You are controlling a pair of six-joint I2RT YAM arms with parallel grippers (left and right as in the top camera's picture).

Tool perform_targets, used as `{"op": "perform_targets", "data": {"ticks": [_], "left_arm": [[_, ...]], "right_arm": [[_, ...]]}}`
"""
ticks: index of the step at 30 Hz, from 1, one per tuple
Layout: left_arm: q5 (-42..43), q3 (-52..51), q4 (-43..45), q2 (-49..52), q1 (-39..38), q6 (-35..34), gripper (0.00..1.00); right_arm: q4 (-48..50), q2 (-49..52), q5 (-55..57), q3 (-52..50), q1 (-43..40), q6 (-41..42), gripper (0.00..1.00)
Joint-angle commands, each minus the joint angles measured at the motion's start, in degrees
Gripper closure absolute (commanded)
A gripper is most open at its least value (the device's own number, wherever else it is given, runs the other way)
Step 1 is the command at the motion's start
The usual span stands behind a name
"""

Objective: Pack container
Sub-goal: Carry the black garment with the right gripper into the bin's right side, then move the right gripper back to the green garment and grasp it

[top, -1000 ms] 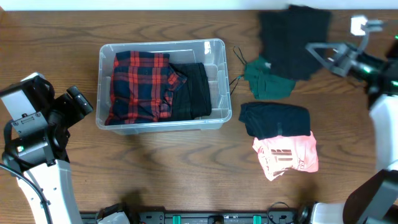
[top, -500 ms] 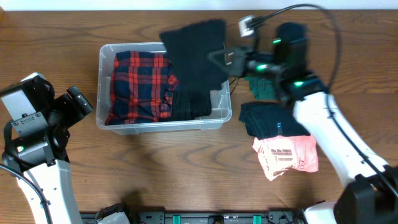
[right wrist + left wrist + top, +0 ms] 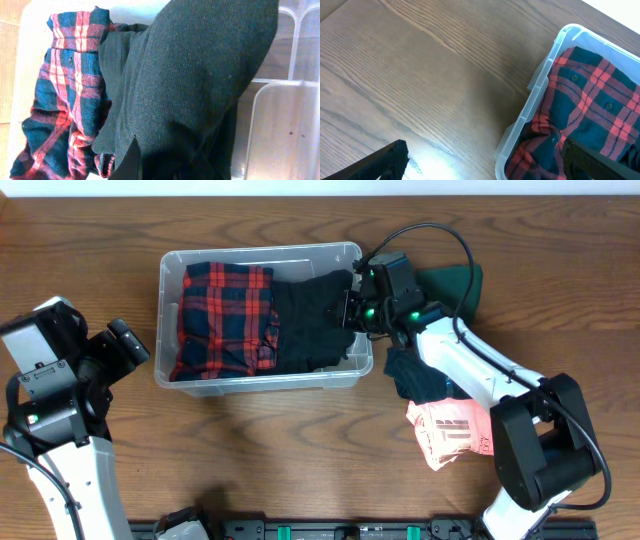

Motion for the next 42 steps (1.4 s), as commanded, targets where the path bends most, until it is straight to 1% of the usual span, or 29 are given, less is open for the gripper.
{"op": "perform_targets", "data": {"ticks": [1, 3, 4, 6, 8, 11, 13, 16, 18, 21, 22, 24, 26, 29, 34, 37, 39, 42], "left_arm": [[-0.90, 0.83, -0.17, 0.00, 0.35, -0.13, 0.02], [-0.90, 0.83, -0.17, 0.00, 0.37, -0.13, 0.02], [-0.87, 0.83, -0.17, 0.00, 0.35, -0.13, 0.02], [-0.90, 0.83, -0.17, 0.00, 0.35, -0.13, 0.02], [-0.90, 0.83, -0.17, 0.00, 0.35, -0.13, 0.02], [-0.90, 0.83, -0.17, 0.00, 0.37, -0.13, 0.02], [-0.90, 0.83, -0.17, 0.00, 0.37, -0.13, 0.02], [-0.90, 0.81, -0.07, 0.00, 0.35, -0.13, 0.02], [-0.90, 0.81, -0.17, 0.00, 0.35, -0.13, 0.02], [-0.90, 0.81, -0.17, 0.00, 0.37, -0.13, 0.02], [-0.90, 0.81, -0.17, 0.00, 0.37, -0.13, 0.02], [-0.90, 0.81, -0.17, 0.00, 0.35, -0.13, 0.02], [-0.90, 0.81, -0.17, 0.02, 0.37, -0.13, 0.02], [-0.90, 0.81, -0.17, 0.00, 0.37, -0.13, 0.02], [-0.90, 0.81, -0.17, 0.02, 0.37, -0.13, 0.02], [-0.90, 0.81, -0.20, 0.00, 0.37, -0.13, 0.02], [-0.90, 0.81, -0.20, 0.02, 0.35, -0.13, 0.02], [-0.90, 0.81, -0.20, 0.00, 0.35, -0.13, 0.02]], "right_arm": [[-0.35, 0.11, 2.95, 0.39, 0.07, -3.61, 0.83], [-0.50, -1.42, 2.91, 0.57, 0.04, -5.40, 0.65], [-0.61, -2.47, 2.93, 0.61, -0.04, -6.27, 0.59], [-1.16, -5.88, 3.08, 0.66, -0.55, -8.90, 0.51], [-2.56, -10.67, 3.98, 0.68, -1.66, -11.47, 0.40], [-5.27, -18.80, 5.64, 0.70, -5.55, -13.33, 0.31], [-7.17, -23.12, 6.23, 0.68, -9.53, -14.08, 0.27], [-10.64, -27.15, 6.23, 0.68, -17.22, -14.47, 0.24], [-13.29, -27.78, 6.10, 0.68, -23.30, -14.95, 0.20], [-17.25, -25.92, 5.27, 0.66, -31.78, -17.81, 0.16], [-18.45, -24.35, 4.59, 0.63, -34.38, -20.11, 0.14], [-19.67, -21.18, 3.28, 0.63, -37.24, -23.32, 0.12], [-20.22, -17.07, 2.23, 0.63, -39.15, -25.73, 0.12], [-19.32, -10.27, 2.25, 0.63, -40.98, -26.67, 0.10], [-12.46, 1.03, -3.15, 0.63, -42.36, -26.69, 0.11], [-9.09, 6.10, -7.17, 0.63, -42.10, -23.89, 0.12], [-7.43, 8.87, -9.05, 0.63, -41.66, -21.44, 0.15], [-5.38, 11.43, -12.24, 0.63, -40.70, -20.90, 0.16]]}}
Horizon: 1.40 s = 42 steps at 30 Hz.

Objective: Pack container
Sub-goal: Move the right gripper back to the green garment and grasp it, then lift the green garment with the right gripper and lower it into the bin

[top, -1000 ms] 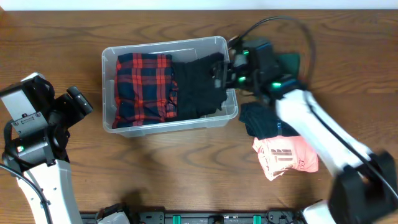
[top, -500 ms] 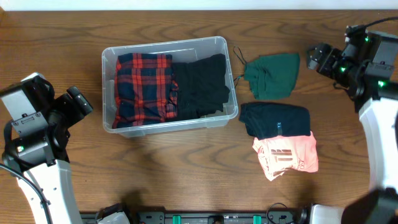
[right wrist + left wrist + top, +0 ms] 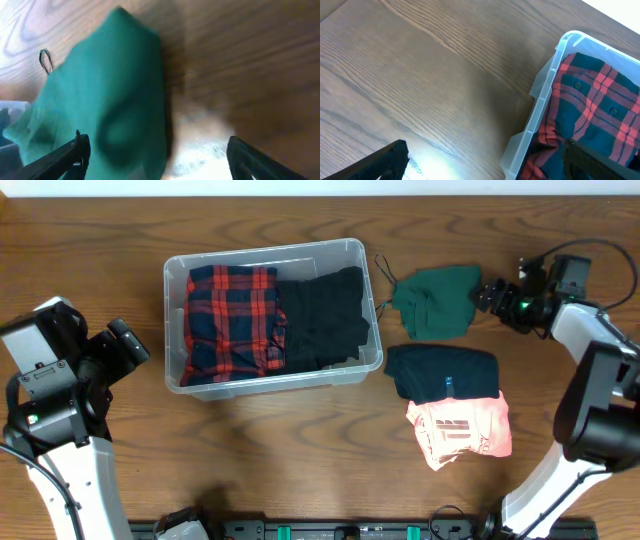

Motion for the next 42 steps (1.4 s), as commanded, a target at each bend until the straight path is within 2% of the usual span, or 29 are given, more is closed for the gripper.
{"op": "perform_targets", "data": {"ticks": [1, 5, 9, 11, 12, 14, 17, 20, 26, 34, 42], "left_arm": [[-0.90, 0.81, -0.20, 0.02, 0.35, -0.13, 0.02], [-0.90, 0.81, -0.20, 0.02, 0.35, -0.13, 0.02], [-0.90, 0.81, -0.20, 0.00, 0.35, -0.13, 0.02], [-0.90, 0.81, -0.20, 0.00, 0.37, -0.13, 0.02], [-0.90, 0.81, -0.20, 0.00, 0.37, -0.13, 0.02], [-0.90, 0.81, -0.20, 0.00, 0.37, -0.13, 0.02], [-0.90, 0.81, -0.20, 0.00, 0.35, -0.13, 0.02], [-0.90, 0.81, -0.20, 0.02, 0.37, -0.13, 0.02], [-0.90, 0.81, -0.20, 0.02, 0.35, -0.13, 0.02], [-0.90, 0.81, -0.20, 0.00, 0.37, -0.13, 0.02], [-0.90, 0.81, -0.20, 0.00, 0.37, -0.13, 0.02]], "right_arm": [[1.49, 2.25, -6.54, -0.31, 1.55, 2.03, 0.16], [1.60, 2.89, -7.28, -0.31, 4.26, 2.64, 0.20], [1.33, 2.89, -5.18, -0.31, 6.93, 3.61, 0.36], [0.81, 2.89, -2.71, -0.31, 7.61, 4.72, 0.48], [0.42, 2.89, -0.74, -0.31, 7.72, 5.31, 0.60], [0.11, 2.89, 1.01, -0.31, 7.56, 6.73, 0.77], [0.28, 1.68, -2.97, -0.26, 6.69, 6.67, 0.91], [0.61, -1.55, -9.14, -0.24, 6.23, 6.25, 0.99], [7.30, -13.88, -26.12, -0.24, 7.08, 8.48, 0.99], [13.46, -27.58, -27.87, -0.24, 11.85, 13.88, 0.99], [16.68, -28.15, -28.59, -0.26, 23.78, 17.03, 0.99]]}}
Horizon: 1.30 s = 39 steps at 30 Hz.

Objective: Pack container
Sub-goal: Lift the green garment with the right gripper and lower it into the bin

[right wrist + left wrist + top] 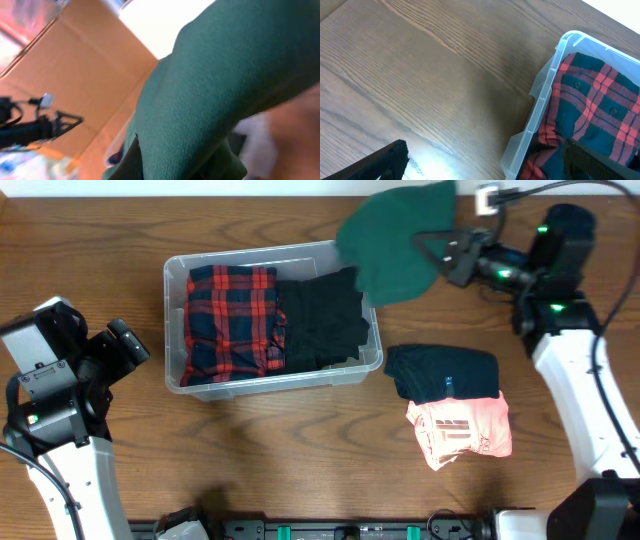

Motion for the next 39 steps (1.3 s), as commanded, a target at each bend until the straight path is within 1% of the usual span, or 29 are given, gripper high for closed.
{"op": "perform_targets", "data": {"ticks": [1, 5, 9, 11, 13, 16, 20, 22, 23, 24, 25, 28, 29, 33, 35, 39], "left_arm": [[-0.87, 0.81, -0.20, 0.00, 0.35, -0.13, 0.02], [-0.87, 0.81, -0.20, 0.00, 0.35, -0.13, 0.02], [-0.87, 0.81, -0.20, 0.00, 0.37, -0.13, 0.02], [-0.87, 0.81, -0.20, 0.02, 0.37, -0.13, 0.02], [-0.87, 0.81, -0.20, 0.00, 0.37, -0.13, 0.02], [-0.85, 0.81, -0.20, 0.00, 0.35, -0.13, 0.02], [-0.87, 0.81, -0.20, 0.00, 0.37, -0.13, 0.02], [-0.87, 0.81, -0.20, 0.02, 0.35, -0.13, 0.02], [-0.87, 0.81, -0.20, 0.00, 0.35, -0.13, 0.02], [-0.87, 0.81, -0.20, 0.00, 0.35, -0.13, 0.02], [-0.87, 0.81, -0.20, 0.00, 0.37, -0.13, 0.02], [-0.87, 0.81, -0.20, 0.00, 0.35, -0.13, 0.02], [-0.87, 0.81, -0.20, 0.02, 0.35, -0.13, 0.02], [-0.87, 0.81, -0.20, 0.02, 0.35, -0.13, 0.02], [-0.87, 0.81, -0.20, 0.02, 0.37, -0.13, 0.02], [-0.87, 0.81, -0.20, 0.00, 0.37, -0.13, 0.02]], "right_arm": [[0.22, 0.98, -1.29, 0.46, 7.04, 1.99, 0.99], [-0.13, 3.80, 2.58, 0.44, 14.73, 1.99, 0.99], [-2.19, 8.15, 6.64, 0.42, 19.34, 2.40, 0.99], [-4.11, 11.17, 9.20, 0.42, 20.81, 2.21, 0.99], [-6.38, 13.84, 12.81, 0.42, 21.57, 0.02, 0.99], [-10.69, 17.55, 23.30, 0.42, 22.25, -4.26, 0.99], [-13.86, 19.23, 30.29, 0.42, 22.29, -7.78, 0.99], [-14.27, 18.88, 32.24, 0.46, 22.34, -9.57, 0.85], [-14.25, 18.58, 32.72, 0.48, 22.34, -10.32, 0.75], [-14.36, 17.99, 33.40, 0.57, 22.27, -10.60, 0.68], [-14.73, 17.11, 34.16, 0.76, 22.23, -10.82, 0.62], [-16.85, 13.20, 37.73, 1.79, 22.12, -12.00, 0.50], [-18.03, 11.34, 39.80, 2.29, 22.01, -12.76, 0.46], [-21.73, 3.39, 49.13, 3.37, 20.63, -15.50, 0.42], [-23.26, -0.50, 52.04, 3.37, 18.99, -16.06, 0.39], [-26.47, -5.92, 52.61, 3.37, 12.50, -16.09, 0.31]]}}
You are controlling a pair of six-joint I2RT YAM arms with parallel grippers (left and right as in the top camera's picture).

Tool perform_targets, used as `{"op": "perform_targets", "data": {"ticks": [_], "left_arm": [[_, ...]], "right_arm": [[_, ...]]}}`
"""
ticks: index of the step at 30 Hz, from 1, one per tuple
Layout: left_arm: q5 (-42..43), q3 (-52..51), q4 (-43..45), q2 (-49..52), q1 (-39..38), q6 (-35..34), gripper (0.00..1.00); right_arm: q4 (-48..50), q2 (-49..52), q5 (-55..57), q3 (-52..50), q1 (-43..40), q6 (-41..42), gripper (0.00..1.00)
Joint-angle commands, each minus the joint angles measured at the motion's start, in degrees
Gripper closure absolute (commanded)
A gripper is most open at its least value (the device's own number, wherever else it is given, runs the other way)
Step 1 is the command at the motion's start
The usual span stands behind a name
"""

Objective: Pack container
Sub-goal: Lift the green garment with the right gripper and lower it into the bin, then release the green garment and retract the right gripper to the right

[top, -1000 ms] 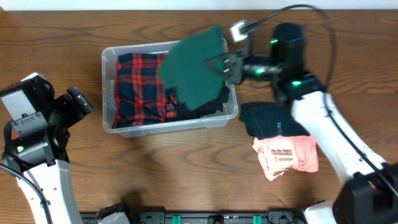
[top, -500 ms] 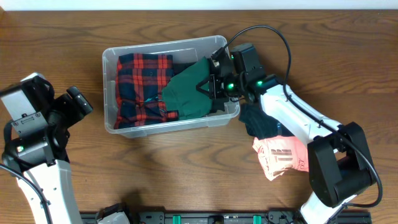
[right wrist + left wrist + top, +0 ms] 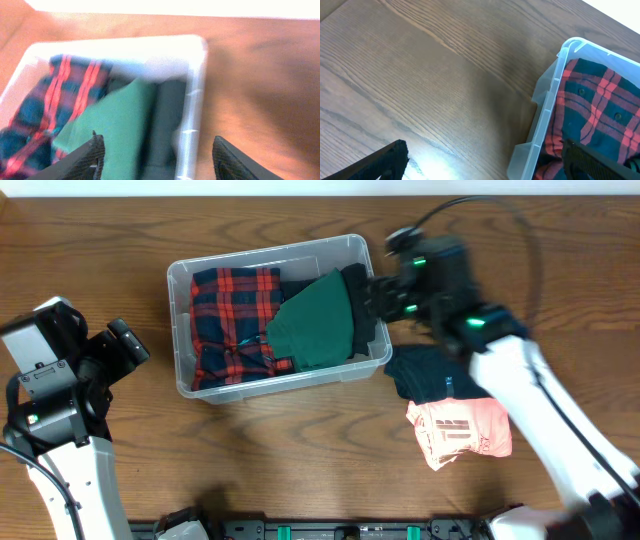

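Observation:
The clear plastic bin [image 3: 265, 250] stands at the table's middle. A red and blue plaid shirt [image 3: 225, 320] fills its left half. A green garment [image 3: 315, 320] lies on a black garment [image 3: 364, 338] in its right half. My right gripper [image 3: 378, 298] hovers at the bin's right wall, open and holding nothing. In the right wrist view the right gripper [image 3: 160, 160] sits above the green garment [image 3: 120, 120] and the bin's rim [image 3: 197, 90]. My left gripper [image 3: 485, 167] hangs open over bare table, left of the bin [image 3: 547, 100].
A folded navy garment [image 3: 440, 375] and a folded pink garment [image 3: 460, 430] lie on the table right of the bin, under my right arm. My left arm [image 3: 60, 390] stands at the table's left edge.
The green garment was held up in my right gripper above the bin's back right corner. It now lies in the bin on the black garment, and the gripper is open beside the bin's right wall.
My right gripper was at the black garment in the bin. Then it stood open beside the green garment on the table, right of the bin. Then it held that garment in the air, and now the garment lies in the bin. The left arm stayed still.

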Motion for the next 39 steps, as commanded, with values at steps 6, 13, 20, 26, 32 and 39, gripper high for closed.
{"op": "perform_targets", "data": {"ticks": [6, 13, 20, 26, 32, 39], "left_arm": [[-0.90, 0.81, -0.20, -0.02, 0.35, -0.13, 0.02], [-0.90, 0.81, -0.20, 0.00, 0.35, -0.13, 0.02], [-0.90, 0.81, -0.20, -0.02, 0.37, -0.13, 0.02], [-0.90, 0.81, -0.20, 0.00, 0.37, -0.13, 0.02], [-0.90, 0.81, -0.20, -0.02, 0.35, -0.13, 0.02], [-0.90, 0.81, -0.20, 0.00, 0.35, -0.13, 0.02]], "right_arm": [[-4.20, -3.10, -17.94, 1.05, -16.63, -1.95, 0.39], [-4.04, 0.59, -24.06, 1.05, -8.81, -0.68, 0.99], [5.46, 4.96, -4.63, 1.05, 8.35, -8.92, 0.99], [14.99, 14.93, -0.90, 1.05, 12.41, -9.20, 0.99], [19.82, 28.79, 2.86, 1.09, 11.37, -6.27, 0.99], [16.41, 33.14, 0.00, 1.18, 11.02, -5.14, 0.99]]}}
